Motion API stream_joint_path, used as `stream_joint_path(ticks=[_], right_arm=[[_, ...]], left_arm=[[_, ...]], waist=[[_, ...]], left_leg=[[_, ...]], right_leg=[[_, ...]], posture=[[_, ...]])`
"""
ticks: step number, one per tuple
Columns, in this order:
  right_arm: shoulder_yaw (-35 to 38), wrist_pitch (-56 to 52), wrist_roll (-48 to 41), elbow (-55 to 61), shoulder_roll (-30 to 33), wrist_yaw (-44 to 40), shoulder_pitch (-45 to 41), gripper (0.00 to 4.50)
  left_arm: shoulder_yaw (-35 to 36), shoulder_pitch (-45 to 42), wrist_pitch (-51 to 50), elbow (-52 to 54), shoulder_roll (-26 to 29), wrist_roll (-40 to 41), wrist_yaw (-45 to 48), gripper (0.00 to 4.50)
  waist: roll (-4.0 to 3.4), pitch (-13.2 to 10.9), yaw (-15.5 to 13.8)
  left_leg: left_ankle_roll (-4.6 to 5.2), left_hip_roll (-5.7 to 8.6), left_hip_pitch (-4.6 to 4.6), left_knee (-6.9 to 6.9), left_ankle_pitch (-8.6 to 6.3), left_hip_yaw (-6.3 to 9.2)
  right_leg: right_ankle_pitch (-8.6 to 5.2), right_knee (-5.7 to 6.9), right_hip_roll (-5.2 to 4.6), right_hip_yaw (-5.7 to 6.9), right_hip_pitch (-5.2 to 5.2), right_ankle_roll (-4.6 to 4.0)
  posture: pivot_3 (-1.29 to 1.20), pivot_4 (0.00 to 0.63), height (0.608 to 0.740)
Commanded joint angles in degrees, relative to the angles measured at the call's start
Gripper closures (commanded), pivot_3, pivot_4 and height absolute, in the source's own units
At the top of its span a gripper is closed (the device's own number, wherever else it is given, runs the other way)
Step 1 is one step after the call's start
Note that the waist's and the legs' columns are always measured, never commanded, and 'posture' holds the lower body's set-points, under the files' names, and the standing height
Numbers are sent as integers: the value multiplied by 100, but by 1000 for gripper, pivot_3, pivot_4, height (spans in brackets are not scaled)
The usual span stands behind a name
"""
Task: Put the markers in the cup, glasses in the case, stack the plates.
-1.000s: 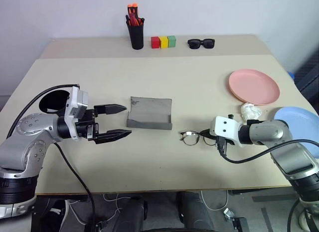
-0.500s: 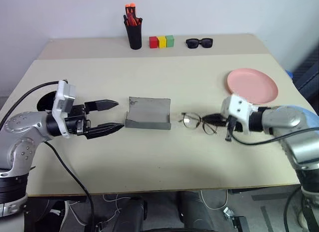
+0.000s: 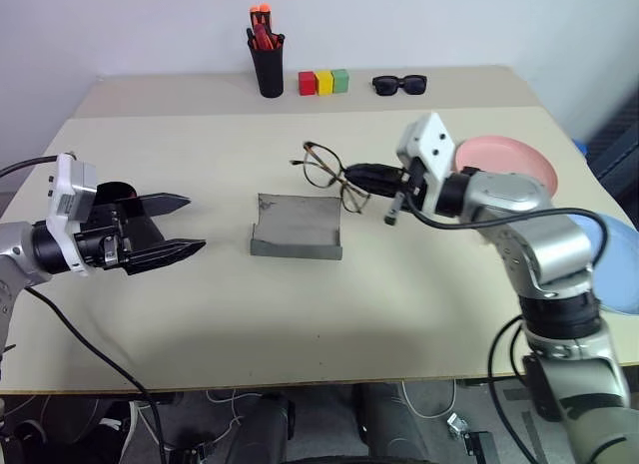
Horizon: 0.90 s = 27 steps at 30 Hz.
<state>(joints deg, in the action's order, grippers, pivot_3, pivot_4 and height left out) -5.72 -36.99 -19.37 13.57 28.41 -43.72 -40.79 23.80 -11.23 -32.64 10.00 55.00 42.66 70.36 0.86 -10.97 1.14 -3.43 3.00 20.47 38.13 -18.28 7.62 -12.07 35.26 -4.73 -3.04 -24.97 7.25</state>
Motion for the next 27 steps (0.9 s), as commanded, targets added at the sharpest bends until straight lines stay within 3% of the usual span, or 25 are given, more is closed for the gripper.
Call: stream_joint_path(ticks=[1,6,12,21,27], right_arm=[[-142,218,149,-96,-376,327,-200,4469],[-334,503,350,-517,-917,618,-248,4469],[-589,753,537,-772,-1330,775,-15,4469],[-1058,1357,1134,-1348,-1396,723,124,4469],[-1535,1355,1629,-1352,-1104,493,367,4469]], left_arm=[[343,-14,229,52,-17,-18,-179,155],[460,213,380,-233,268,-133,200,155],[394,205,173,118,158,97,-33,155],[285,144,144,141,131,137,-59,155],[234,125,162,166,79,147,-83,155]], waist=[[0,0,-13],[-2,-1,19],[-2,-1,25],[-2,-1,132],[-2,-1,150]], left_leg=[[0,0,0,0,0,2],[0,0,1,-2,0,0],[0,0,4,-4,0,-1],[-2,0,3,-5,1,-1],[-2,0,3,-10,1,-3]], right_leg=[[0,1,0,1,0,0],[0,6,1,0,-8,-1],[0,9,1,-1,-12,-1],[0,13,2,-1,-14,-1],[0,15,2,-1,-22,-1]], posture=[[0,150,740],[0,150,740],[0,150,740],[0,150,740],[0,150,740]])
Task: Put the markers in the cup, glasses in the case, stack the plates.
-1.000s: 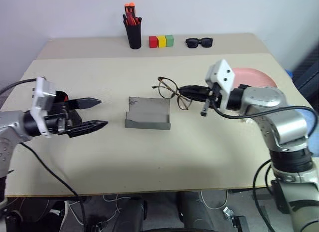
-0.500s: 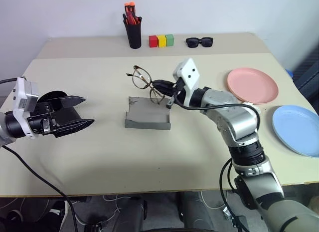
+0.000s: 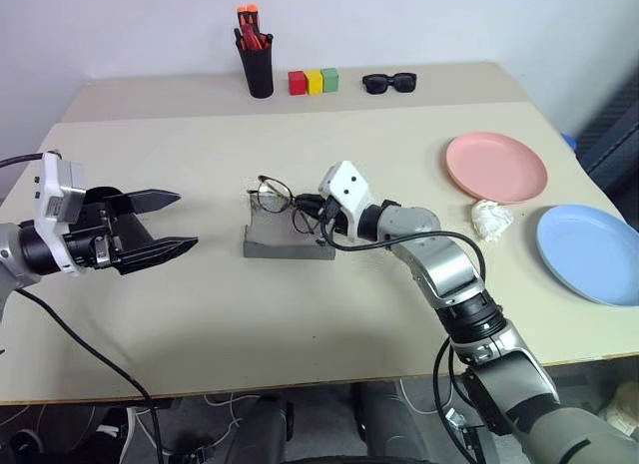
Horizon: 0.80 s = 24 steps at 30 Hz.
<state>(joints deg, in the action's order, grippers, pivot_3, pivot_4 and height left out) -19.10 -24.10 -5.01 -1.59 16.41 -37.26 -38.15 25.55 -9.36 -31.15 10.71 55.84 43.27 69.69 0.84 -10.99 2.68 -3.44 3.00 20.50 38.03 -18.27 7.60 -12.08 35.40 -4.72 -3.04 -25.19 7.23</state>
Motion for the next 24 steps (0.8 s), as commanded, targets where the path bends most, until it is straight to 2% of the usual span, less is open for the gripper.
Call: stream_joint_path(ticks=[1,6,19,22,24], right_arm=[[-241,-4,201,226,145,-218,153,4469],[-413,-227,383,415,304,-395,229,4469],[-270,-689,211,599,12,-488,123,4469],[-257,-687,203,575,3,-529,111,3542],[-208,-717,208,578,-33,-446,105,2629]], left_arm=[[59,-61,26,77,-4,78,-3,155],[54,-54,69,39,-8,40,28,155],[38,62,107,44,-21,-24,43,155],[20,61,107,39,-37,-21,33,155],[17,54,99,37,-39,-13,31,155]], waist=[[0,0,-5],[0,0,-7],[1,0,-7],[1,0,-8],[1,0,-8]], left_leg=[[0,0,1,0,0,0],[0,0,0,0,0,-2],[0,0,0,0,0,-1],[0,0,0,0,0,-1],[0,0,0,0,0,-1]], right_leg=[[0,-1,0,0,0,0],[0,1,0,0,0,0],[0,0,0,0,0,0],[0,0,0,0,0,0],[0,0,0,0,0,0]], posture=[[0,150,740],[0,150,740],[0,150,740],[0,150,740],[0,150,740]])
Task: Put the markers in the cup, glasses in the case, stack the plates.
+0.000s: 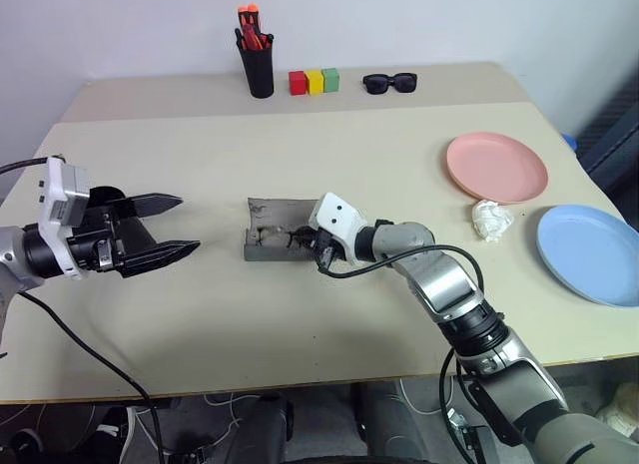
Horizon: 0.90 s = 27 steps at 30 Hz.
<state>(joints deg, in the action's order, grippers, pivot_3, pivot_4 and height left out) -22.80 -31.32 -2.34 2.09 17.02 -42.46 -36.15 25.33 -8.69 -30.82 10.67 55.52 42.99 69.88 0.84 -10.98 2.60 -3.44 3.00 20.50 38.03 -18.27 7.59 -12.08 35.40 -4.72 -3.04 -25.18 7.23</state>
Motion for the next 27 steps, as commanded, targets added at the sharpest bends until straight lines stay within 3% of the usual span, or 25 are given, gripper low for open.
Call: stream_joint_path(ticks=[1,5,11,17,22,25,27], right_arm=[[187,-40,-96,246,-111,81,-95,2124],[298,-192,-219,333,-172,109,-104,114],[686,-392,-635,534,-354,129,-180,43],[1980,-435,-1607,651,-514,311,-448,43],[2425,-364,-2139,1037,277,-375,-12,43],[2658,-417,-2411,1294,964,-813,402,43],[2869,-590,-2752,1580,1377,-1098,682,0]], left_arm=[[41,-18,62,35,-3,20,15,155],[40,-36,51,18,8,26,12,155],[-40,-116,15,-8,-4,33,-39,155],[-231,-722,-129,-282,-222,11,-611,155],[-547,-1464,-419,-365,-504,67,-1097,155],[-877,-2126,-767,-490,-1083,25,-1899,155],[-1131,-2426,-793,-620,-1389,-173,-2173,696]], waist=[[0,0,0],[0,0,-1],[0,0,-1],[2,1,-35],[3,2,-60],[0,0,-67],[1,0,-60]], left_leg=[[0,0,0,0,0,0],[0,0,0,0,0,0],[0,0,1,0,0,1],[-2,0,1,0,1,6],[0,5,2,1,0,9],[1,8,2,2,0,5],[1,6,1,6,0,5]], right_leg=[[0,0,0,0,0,0],[0,0,0,0,0,0],[0,0,0,0,-1,0],[1,3,0,2,0,-1],[1,-7,-4,4,8,0],[1,-7,-7,3,9,1],[2,-5,-6,4,11,1]], posture=[[0,150,740],[0,150,740],[0,150,740],[0,150,740],[0,150,740],[0,150,740],[0,150,740]])
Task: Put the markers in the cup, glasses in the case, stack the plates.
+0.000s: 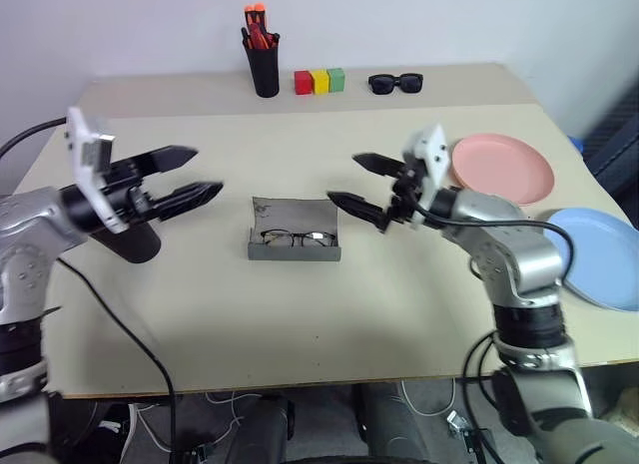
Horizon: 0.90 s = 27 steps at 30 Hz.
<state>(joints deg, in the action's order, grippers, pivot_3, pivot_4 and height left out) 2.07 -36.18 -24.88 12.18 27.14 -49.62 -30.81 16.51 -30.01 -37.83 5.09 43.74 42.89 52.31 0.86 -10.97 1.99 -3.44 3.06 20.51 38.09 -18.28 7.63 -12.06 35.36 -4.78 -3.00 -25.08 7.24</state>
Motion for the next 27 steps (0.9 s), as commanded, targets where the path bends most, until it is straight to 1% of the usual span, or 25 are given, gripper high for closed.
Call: stream_joint_path(ticks=[1,2,4,6,8,11,13,15,18,19,22,26,27], right_arm=[[525,-307,-780,733,593,-551,293,0],[656,-396,-947,876,828,-684,459,0],[935,-544,-1255,1037,1201,-872,732,0],[1068,-474,-1348,1136,1415,-924,913,0],[1102,-413,-1356,1180,1480,-826,974,0],[1007,-334,-1339,1161,1373,-595,898,0],[916,-325,-1340,1161,1290,-461,848,0],[863,-322,-1348,1175,1258,-386,830,0],[818,-252,-1300,1175,1242,-297,827,0],[806,-239,-1295,1167,1247,-284,838,0],[805,-212,-1321,1176,1226,-194,860,0],[857,-288,-1489,1220,1144,-31,829,0],[858,-282,-1490,1235,1148,9,836,0]], left_arm=[[-425,-362,11,-97,-305,-354,-464,1027],[-627,-418,184,-161,-399,-584,-480,1471],[-1005,-654,510,-513,-654,-1152,-803,2492],[-1270,-901,789,-968,-905,-1611,-1075,3474],[-1503,-1184,997,-1408,-1302,-1858,-1214,4475],[-1648,-1510,1189,-1931,-1652,-2139,-1301,4475],[-1732,-1839,1425,-2575,-1877,-2417,-1460,4475],[-1791,-2176,1421,-3161,-2076,-2589,-1591,4475],[-2016,-2468,1203,-3644,-2156,-2810,-1319,4475],[-2053,-2577,1268,-3824,-2199,-2903,-1333,4475],[-2093,-2921,1045,-4319,-2282,-3049,-1305,4475],[-2094,-3104,876,-4682,-2300,-3111,-1036,4475],[-2185,-3176,584,-4781,-2269,-3166,-934,4475]], waist=[[-1,0,7],[-1,0,38],[-1,0,38],[0,0,44],[1,0,27],[1,0,13],[2,0,5],[2,0,-7],[2,0,-16],[2,0,-17],[2,0,-51],[2,0,-103],[2,0,-110]], left_leg=[[0,1,0,0,0,-2],[0,0,0,0,0,-2],[0,0,-3,-2,0,-5],[0,-2,-4,-1,0,-5],[0,-2,-12,2,0,-6],[0,0,-10,9,0,-6],[0,0,-8,9,0,-6],[0,0,-7,9,0,-5],[0,2,-5,9,0,-5],[2,2,-6,9,-1,-5],[3,3,-4,9,-1,-4],[3,2,-6,10,-1,-4],[2,2,-5,10,-1,-4]], right_leg=[[0,3,-1,-1,0,0],[0,1,0,-1,0,0],[0,0,0,-3,0,0],[0,-2,3,-3,3,0],[0,-1,2,-2,13,0],[1,-7,1,-2,19,2],[1,-8,1,-2,18,2],[1,-7,1,-1,16,2],[1,-9,0,-1,16,2],[1,-11,0,-1,16,3],[1,-11,0,-1,16,3],[1,-8,1,0,15,3],[1,-8,1,0,15,3]], posture=[[0,150,740],[0,150,740],[0,150,740],[0,150,740],[0,150,740],[0,150,740],[0,150,740],[0,150,740],[0,150,740],[0,150,740],[0,150,740],[0,150,740],[0,150,740]])
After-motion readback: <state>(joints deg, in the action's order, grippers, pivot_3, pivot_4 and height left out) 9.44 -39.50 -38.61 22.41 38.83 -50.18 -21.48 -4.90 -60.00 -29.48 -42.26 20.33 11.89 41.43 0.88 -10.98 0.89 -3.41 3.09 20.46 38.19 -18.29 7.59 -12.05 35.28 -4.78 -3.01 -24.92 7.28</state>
